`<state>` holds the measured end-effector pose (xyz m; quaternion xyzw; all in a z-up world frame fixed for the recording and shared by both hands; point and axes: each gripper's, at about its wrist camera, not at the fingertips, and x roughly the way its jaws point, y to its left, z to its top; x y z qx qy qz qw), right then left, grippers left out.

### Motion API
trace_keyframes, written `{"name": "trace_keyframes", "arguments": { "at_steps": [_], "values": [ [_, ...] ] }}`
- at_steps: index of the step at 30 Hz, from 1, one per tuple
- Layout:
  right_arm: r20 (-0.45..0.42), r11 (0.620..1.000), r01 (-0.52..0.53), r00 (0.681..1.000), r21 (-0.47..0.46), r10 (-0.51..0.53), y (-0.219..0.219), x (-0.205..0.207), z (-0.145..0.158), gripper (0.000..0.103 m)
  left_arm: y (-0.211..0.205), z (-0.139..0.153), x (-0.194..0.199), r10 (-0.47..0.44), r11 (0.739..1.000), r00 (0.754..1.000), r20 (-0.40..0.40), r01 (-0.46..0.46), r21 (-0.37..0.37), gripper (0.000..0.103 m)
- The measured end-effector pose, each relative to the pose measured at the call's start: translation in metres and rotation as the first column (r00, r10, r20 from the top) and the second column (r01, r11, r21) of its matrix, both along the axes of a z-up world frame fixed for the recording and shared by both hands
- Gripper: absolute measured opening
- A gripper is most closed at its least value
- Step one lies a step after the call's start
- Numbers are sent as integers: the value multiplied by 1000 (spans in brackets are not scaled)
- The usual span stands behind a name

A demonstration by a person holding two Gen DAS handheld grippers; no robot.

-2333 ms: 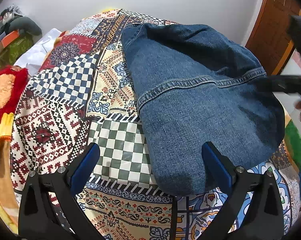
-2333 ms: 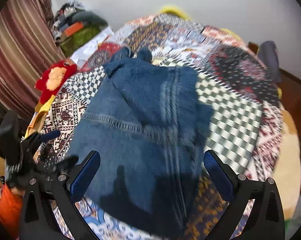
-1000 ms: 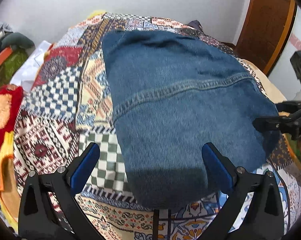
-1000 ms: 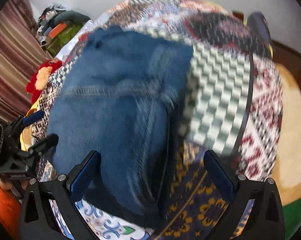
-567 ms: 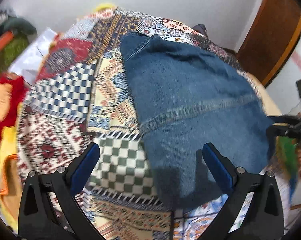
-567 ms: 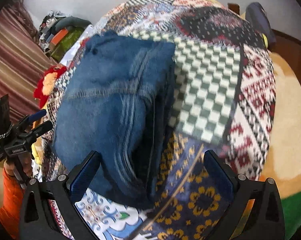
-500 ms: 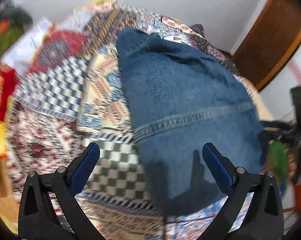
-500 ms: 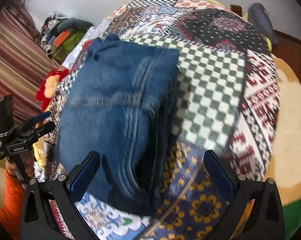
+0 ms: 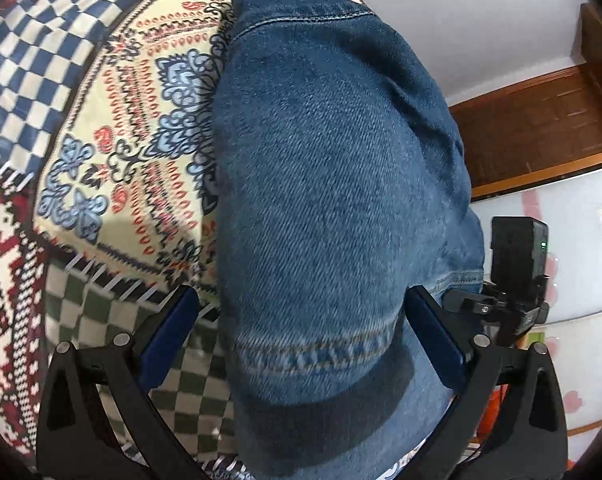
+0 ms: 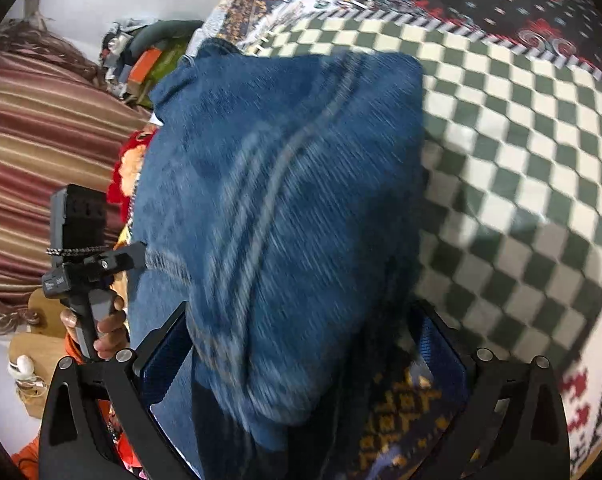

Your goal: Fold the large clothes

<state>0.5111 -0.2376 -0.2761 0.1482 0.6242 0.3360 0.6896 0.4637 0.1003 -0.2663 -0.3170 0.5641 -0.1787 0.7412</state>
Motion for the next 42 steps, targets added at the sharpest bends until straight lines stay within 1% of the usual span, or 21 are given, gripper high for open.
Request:
{"name": "trace_keyframes", "arguments": {
  "at_steps": [2, 6, 7, 8, 9, 10, 11, 12, 15, 16, 18, 19, 20, 23, 26, 29, 32, 37, 39, 42],
  "values": [
    [2, 1000, 5, 1000, 11, -5, 4, 4, -2, 103, -3, -2, 8, 5, 1000, 1000, -4, -5, -15, 103],
    [0, 997, 41, 999, 70, -42, 4, 8, -4, 103, -22, 1, 18, -27, 999, 999, 30, 28, -27, 103],
    [-10, 995, 58, 998, 80, -58, 3, 9, -5, 102, -28, 2, 20, -23, 1000, 999, 31, 24, -14, 103],
    [-11, 995, 64, 998, 80, -63, 2, 12, -5, 96, -31, 4, 20, -18, 1000, 999, 32, 18, 4, 102],
    [-11, 995, 64, 998, 76, -63, 1, 11, -4, 86, -35, 6, 20, -18, 1000, 999, 36, 17, 18, 98],
    [-14, 995, 65, 998, 79, -64, 1, 11, -3, 81, -37, 9, 19, -15, 999, 999, 42, 13, 33, 93],
    [-26, 993, 70, 997, 96, -68, 1, 11, 0, 68, -40, 12, 18, -13, 999, 999, 47, 11, 42, 90],
    [-33, 992, 74, 997, 104, -71, 2, 11, 0, 61, -43, 15, 15, -12, 999, 999, 53, 10, 45, 85],
    [-19, 993, 75, 997, 87, -74, 2, 7, 14, 51, -40, 27, 15, -17, 999, 997, 70, 15, 32, 73],
    [-3, 994, 73, 997, 78, -73, 4, 3, 22, 50, -41, 34, 11, -21, 999, 997, 80, 18, 32, 70],
    [20, 996, 63, 998, 67, -64, 12, -1, 37, 47, -44, 50, 6, -34, 998, 994, 106, 27, 62, 68],
    [44, 997, 54, 997, 61, -57, 18, -6, 49, 46, -44, 56, 2, -37, 997, 992, 119, 29, 74, 67],
    [60, 997, 48, 997, 58, -52, 20, -9, 56, 45, -44, 68, -3, -38, 996, 988, 147, 25, 89, 67],
    [116, 998, 32, 993, 59, -39, 28, -23, 85, 45, -36, 97, -18, -16, 996, 980, 201, -3, 93, 67],
    [171, 998, 15, 985, 62, -26, 42, -37, 116, 45, -23, 122, -33, 2, 995, 970, 242, -26, 98, 67],
    [209, 997, -2, 978, 74, -14, 57, -51, 142, 45, -8, 146, -51, 26, 994, 962, 272, -55, 98, 67],
    [241, 997, -23, 970, 80, 3, 79, -66, 161, 45, 16, 162, -77, 41, 990, 951, 308, -80, 117, 67],
    [252, 995, -56, 967, 84, 33, 109, -88, 171, 45, 53, 172, -108, 76, 985, 945, 317, -121, 123, 67],
    [246, 994, -72, 968, 78, 51, 127, -91, 169, 45, 72, 167, -117, 95, 983, 946, 310, -138, 119, 67],
    [221, 993, -97, 972, 62, 81, 152, -96, 159, 45, 86, 159, -128, 122, 982, 949, 289, -158, 107, 67]
  ]
}}
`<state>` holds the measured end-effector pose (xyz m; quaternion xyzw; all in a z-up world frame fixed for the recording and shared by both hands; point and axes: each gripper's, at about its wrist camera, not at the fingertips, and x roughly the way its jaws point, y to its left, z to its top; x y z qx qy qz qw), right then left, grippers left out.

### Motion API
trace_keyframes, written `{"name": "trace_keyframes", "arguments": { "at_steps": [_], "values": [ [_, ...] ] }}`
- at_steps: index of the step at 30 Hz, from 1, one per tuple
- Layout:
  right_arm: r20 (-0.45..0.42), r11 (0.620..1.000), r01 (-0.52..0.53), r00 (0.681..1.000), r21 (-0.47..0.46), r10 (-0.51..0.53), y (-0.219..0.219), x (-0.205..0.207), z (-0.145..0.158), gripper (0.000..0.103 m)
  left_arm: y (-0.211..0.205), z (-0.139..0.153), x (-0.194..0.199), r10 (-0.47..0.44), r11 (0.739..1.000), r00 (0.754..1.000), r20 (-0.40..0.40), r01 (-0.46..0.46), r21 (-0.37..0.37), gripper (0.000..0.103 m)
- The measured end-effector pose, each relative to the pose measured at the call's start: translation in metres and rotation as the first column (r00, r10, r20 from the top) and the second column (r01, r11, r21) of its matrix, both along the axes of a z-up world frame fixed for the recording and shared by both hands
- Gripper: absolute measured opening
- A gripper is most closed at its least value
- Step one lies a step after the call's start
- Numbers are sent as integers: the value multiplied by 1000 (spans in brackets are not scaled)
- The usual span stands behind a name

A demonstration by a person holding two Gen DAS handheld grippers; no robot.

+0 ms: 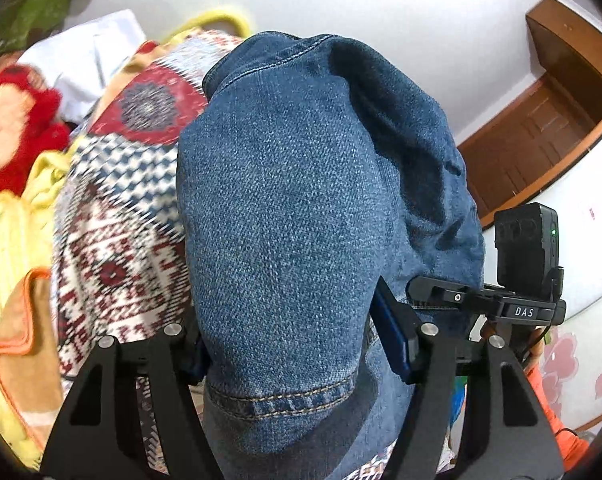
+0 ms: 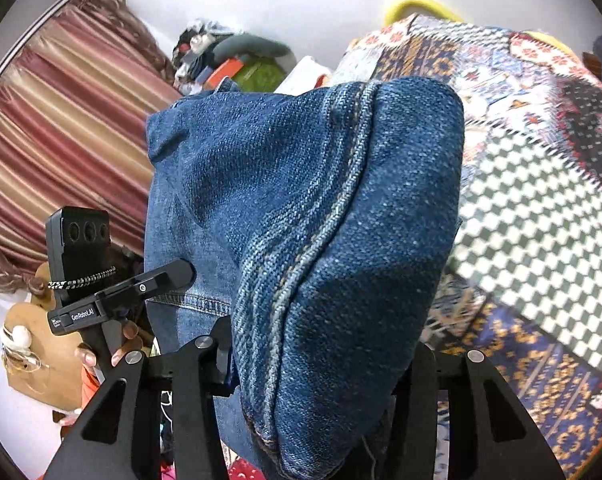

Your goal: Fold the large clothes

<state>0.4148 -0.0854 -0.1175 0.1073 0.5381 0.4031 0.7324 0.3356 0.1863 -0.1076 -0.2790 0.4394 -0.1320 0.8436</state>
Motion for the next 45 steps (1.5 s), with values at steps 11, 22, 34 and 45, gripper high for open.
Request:
{"name": "trace_keyframes", "arguments": {
  "at_steps": [11, 22, 34, 45],
  "values": [
    [-205, 991, -74, 978, -114, 50, 68, 31, -107, 45, 48, -112, 12, 60, 995, 980, -191, -73, -61, 67],
    [-258, 989, -105, 963, -106, 74, 73, 69, -159, 52, 62, -172, 29, 53, 995, 972, -230, -70, -67, 75],
    [114, 956, -57, 989, -286, 93, 41, 6, -70, 56, 23, -100, -27, 88, 932, 992, -92, -49, 359, 75],
    [343, 879, -95, 897, -467, 279, 75, -77, -79, 71, -36, -119, -59, 60, 878, 993, -104, -3, 478, 81]
  ]
}}
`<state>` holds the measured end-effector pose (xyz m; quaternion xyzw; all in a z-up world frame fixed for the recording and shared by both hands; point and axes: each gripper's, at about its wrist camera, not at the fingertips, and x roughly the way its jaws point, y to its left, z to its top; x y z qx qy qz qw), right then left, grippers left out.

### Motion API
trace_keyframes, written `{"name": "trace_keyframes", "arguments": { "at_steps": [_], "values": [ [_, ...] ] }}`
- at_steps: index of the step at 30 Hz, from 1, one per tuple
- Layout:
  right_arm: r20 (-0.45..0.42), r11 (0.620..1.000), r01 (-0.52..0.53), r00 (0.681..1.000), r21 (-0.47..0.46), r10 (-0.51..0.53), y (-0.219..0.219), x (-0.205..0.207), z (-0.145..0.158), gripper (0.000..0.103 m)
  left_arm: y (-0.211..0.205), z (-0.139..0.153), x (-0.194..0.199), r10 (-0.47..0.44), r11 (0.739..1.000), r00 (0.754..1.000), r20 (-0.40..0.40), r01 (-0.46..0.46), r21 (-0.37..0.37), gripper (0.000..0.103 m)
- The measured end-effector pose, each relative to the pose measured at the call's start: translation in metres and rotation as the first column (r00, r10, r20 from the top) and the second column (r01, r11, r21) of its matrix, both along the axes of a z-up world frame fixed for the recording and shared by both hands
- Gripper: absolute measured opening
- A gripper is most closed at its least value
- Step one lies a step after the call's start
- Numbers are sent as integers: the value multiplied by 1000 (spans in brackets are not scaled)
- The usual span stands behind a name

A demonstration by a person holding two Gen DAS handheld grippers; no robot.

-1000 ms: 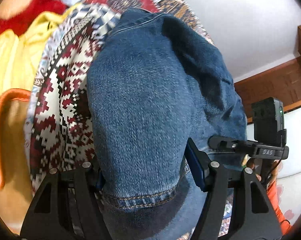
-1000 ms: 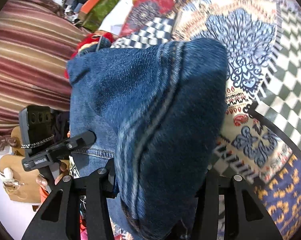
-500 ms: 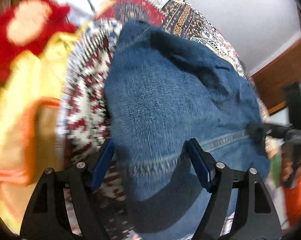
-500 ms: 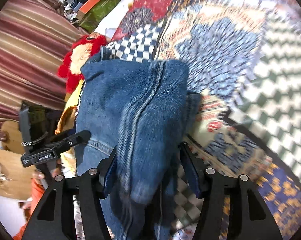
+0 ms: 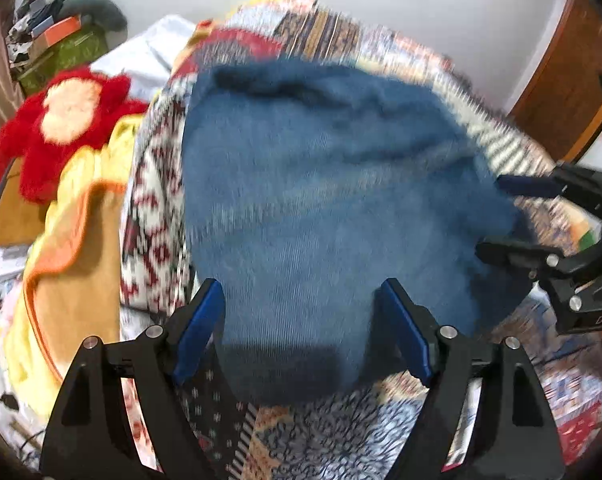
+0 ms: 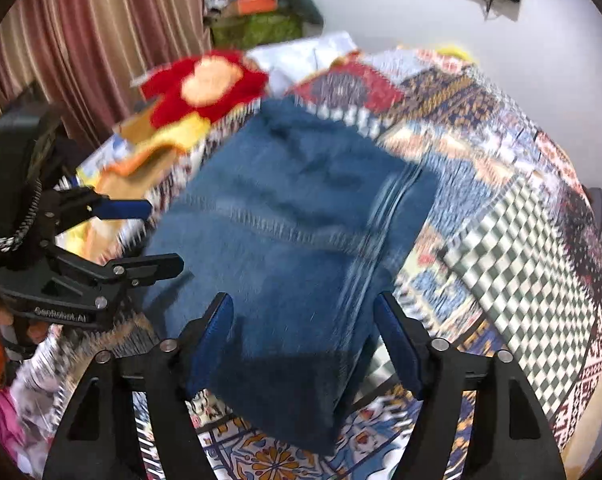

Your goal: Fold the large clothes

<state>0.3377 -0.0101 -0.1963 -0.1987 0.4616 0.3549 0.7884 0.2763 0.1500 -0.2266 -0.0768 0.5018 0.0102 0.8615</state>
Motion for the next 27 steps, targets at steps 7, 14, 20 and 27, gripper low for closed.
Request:
{"name": "trace_keyframes", "arguments": {
  "at_steps": [7, 14, 20, 27],
  "values": [
    [-164, 993, 112, 981, 29, -106, -47, 1, -25, 71, 4, -8, -37, 84, 995, 996, -22, -85, -55, 81],
    [-173, 960, 213, 968, 184, -181, -95, -28, 21, 71, -4, 47, -79, 143, 990, 985, 102, -143, -6, 81],
    [-44, 903, 184, 982, 389, -181, -105, -74, 103, 71, -24, 133, -115, 159, 987, 927, 340, -159, -27, 81],
    [168, 827, 61, 968, 558, -185, -118, -146, 192, 71, -62, 220, -182, 103, 986, 787, 609, -162, 42, 81]
  ]
}}
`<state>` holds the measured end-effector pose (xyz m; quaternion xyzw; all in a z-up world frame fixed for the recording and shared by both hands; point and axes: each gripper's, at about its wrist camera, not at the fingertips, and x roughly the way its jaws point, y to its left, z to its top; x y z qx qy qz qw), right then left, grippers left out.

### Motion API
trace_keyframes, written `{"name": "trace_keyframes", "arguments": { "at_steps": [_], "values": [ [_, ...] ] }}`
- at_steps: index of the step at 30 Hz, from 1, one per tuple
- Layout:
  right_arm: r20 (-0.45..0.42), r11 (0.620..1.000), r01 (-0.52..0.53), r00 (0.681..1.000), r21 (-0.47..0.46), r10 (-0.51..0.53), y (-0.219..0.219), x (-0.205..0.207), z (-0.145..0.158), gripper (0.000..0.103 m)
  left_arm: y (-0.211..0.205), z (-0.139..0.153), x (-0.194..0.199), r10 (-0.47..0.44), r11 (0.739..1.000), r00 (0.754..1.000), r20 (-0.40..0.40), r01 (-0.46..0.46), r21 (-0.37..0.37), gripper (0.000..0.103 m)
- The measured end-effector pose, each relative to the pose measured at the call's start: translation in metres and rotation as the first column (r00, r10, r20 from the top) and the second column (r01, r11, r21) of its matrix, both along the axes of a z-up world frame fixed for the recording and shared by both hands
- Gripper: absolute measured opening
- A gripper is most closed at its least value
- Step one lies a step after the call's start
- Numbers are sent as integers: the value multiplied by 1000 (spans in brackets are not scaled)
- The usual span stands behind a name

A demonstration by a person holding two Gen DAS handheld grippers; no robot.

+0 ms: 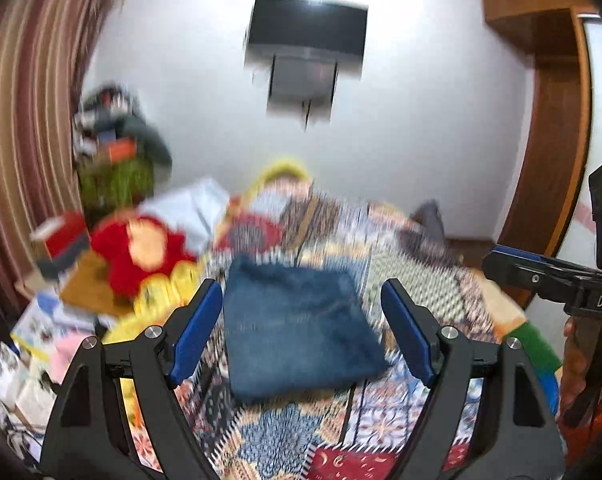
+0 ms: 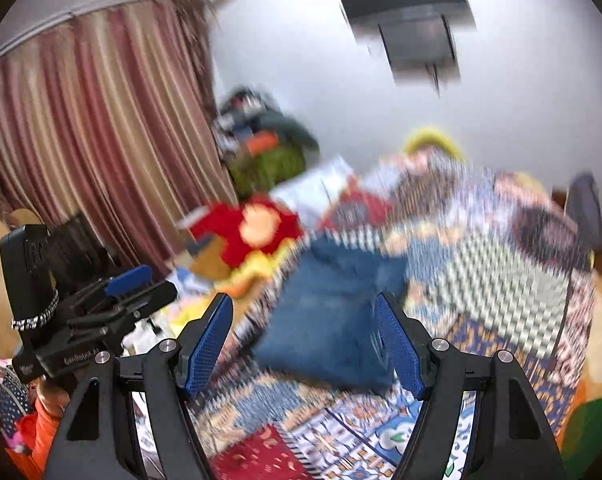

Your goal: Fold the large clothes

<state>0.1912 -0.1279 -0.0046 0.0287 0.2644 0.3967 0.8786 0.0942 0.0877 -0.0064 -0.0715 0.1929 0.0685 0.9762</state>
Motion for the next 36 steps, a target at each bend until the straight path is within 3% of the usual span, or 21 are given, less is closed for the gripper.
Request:
{"name": "trace_keyframes", "arguments": {
  "at_steps": [6, 12, 14, 16, 18, 19, 23, 36],
  "values": [
    [204, 991, 99, 972, 88, -116, -15, -68, 43, 71, -21, 36, -53, 28, 998, 984, 175, -36, 43, 81],
    [340, 983, 150, 924, 107, -177, -18, -119, 60, 71, -35, 44, -81, 52, 993, 970, 235, -74, 89, 83],
    [377, 980, 174, 904, 100, -199, -15, -131, 61, 74, -38, 45, -87, 54, 993, 967, 249, -78, 89, 91],
    [404, 975, 200, 888, 93, -221, -13, -141, 64, 86, -40, 44, -92, 58, 993, 963, 262, -84, 87, 102],
    [417, 971, 216, 877, 102, -238, -13, -147, 65, 100, -41, 45, -95, 68, 991, 961, 268, -95, 90, 102],
    [423, 969, 223, 872, 104, -246, -13, -150, 66, 103, -42, 45, -97, 69, 991, 962, 266, -97, 91, 102],
    [434, 964, 254, 861, 85, -265, -14, -153, 67, 103, -39, 44, -95, 78, 993, 964, 256, -98, 68, 103],
    [398, 966, 250, 881, 70, -257, -15, -148, 60, 103, -37, 39, -95, 88, 994, 968, 235, -101, 41, 103]
  ]
}}
